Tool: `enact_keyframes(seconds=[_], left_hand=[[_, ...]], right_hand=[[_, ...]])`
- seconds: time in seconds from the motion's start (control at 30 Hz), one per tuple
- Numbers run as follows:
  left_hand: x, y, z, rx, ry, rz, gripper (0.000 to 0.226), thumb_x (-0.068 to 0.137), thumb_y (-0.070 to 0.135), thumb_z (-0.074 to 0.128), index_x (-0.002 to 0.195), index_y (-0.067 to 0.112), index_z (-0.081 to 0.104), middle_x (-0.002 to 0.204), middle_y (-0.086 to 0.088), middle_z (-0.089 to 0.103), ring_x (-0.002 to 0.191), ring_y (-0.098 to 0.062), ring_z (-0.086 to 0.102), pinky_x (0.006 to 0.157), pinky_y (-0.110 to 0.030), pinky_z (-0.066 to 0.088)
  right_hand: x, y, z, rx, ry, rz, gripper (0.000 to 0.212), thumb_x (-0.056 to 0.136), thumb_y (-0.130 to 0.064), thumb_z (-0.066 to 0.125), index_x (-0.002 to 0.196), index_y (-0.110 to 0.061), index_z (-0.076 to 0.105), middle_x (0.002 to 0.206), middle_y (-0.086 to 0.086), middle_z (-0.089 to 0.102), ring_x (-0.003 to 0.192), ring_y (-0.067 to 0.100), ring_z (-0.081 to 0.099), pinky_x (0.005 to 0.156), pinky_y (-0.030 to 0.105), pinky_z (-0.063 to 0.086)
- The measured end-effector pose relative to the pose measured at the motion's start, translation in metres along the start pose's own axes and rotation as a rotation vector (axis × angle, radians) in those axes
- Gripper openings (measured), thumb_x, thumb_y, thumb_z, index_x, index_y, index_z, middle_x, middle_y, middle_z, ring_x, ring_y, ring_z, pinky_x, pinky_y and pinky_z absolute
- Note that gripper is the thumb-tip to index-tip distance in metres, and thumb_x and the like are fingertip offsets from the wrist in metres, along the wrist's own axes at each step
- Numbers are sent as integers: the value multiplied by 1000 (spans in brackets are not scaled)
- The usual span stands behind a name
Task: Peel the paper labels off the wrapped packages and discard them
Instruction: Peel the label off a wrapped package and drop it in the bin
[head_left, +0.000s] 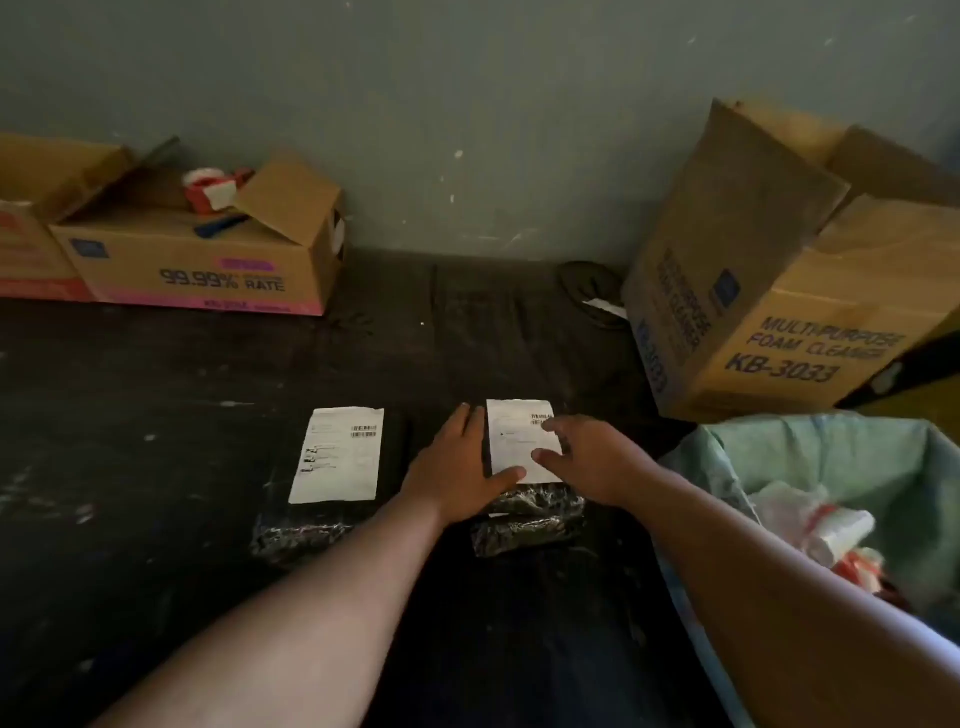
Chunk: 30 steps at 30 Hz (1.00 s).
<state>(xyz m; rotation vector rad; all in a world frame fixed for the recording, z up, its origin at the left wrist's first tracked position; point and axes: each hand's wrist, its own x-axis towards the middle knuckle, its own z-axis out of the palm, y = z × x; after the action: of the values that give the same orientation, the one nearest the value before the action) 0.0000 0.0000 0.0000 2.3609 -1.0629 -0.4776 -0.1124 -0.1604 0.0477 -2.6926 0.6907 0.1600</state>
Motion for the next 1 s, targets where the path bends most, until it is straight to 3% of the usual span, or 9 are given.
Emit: enact_keyframes(seconds=[0.23, 0.33, 0.5, 0.57, 0.73, 0.83, 1.0], left_hand=[[22, -17, 41, -47, -44, -64, 129, 72, 87, 53, 158, 18, -14, 167, 1, -17, 154, -19, -5, 122, -51, 20], [21, -26, 56, -77, -18, -36, 131, 72, 84, 58, 158, 17, -14, 166, 4, -21, 154, -19, 2, 122, -46, 23], [34, -29, 62, -49, 35, 5, 132, 70, 88, 55, 158, 20, -16, 163, 9, -28, 152, -9, -15, 122, -40, 10], [37, -28, 62, -69, 37, 7, 132, 69, 89, 55, 158, 22, -16, 163, 11, -28, 152, -9, -13, 123, -44, 14], [33, -29, 66, -113, 40, 7, 129, 70, 86, 58, 158, 25, -13, 164, 11, -26, 154, -17, 0, 121, -49, 25], [35, -31, 66, -60, 41, 3, 129, 70, 87, 57, 159, 22, -10, 165, 8, -24, 154, -16, -5, 123, -48, 18], [39, -30, 65, -23, 47, 21, 133, 67, 87, 60, 158, 21, -10, 165, 6, -26, 152, -11, -16, 122, -44, 6]], right_hand=[[58, 6, 23, -63, -54, -25, 62, 96, -55, 47, 147, -20, 41, 153, 5, 39, 140, 23, 34, 114, 43, 33], [83, 8, 30, -145, -73, -57, 58, 99, -52, 40, 147, -18, 41, 153, 4, 39, 140, 25, 34, 114, 45, 31], [122, 11, 27, -150, -151, -79, 46, 103, -42, 38, 143, -21, 47, 146, 5, 48, 133, 25, 44, 111, 45, 36], [134, 12, 25, -145, -183, -77, 43, 103, -40, 42, 139, -20, 52, 141, 5, 53, 126, 24, 51, 105, 39, 41], [149, 8, 20, 37, -230, -19, 38, 96, -33, 59, 132, -21, 60, 125, 0, 64, 96, 12, 60, 72, 21, 45], [153, 6, 22, 79, -225, -13, 30, 96, -28, 60, 125, -20, 65, 121, 1, 66, 100, 14, 61, 74, 22, 45], [154, 2, 21, 127, -208, 31, 24, 92, -24, 67, 116, -20, 67, 106, -2, 65, 90, 13, 62, 59, 19, 43]])
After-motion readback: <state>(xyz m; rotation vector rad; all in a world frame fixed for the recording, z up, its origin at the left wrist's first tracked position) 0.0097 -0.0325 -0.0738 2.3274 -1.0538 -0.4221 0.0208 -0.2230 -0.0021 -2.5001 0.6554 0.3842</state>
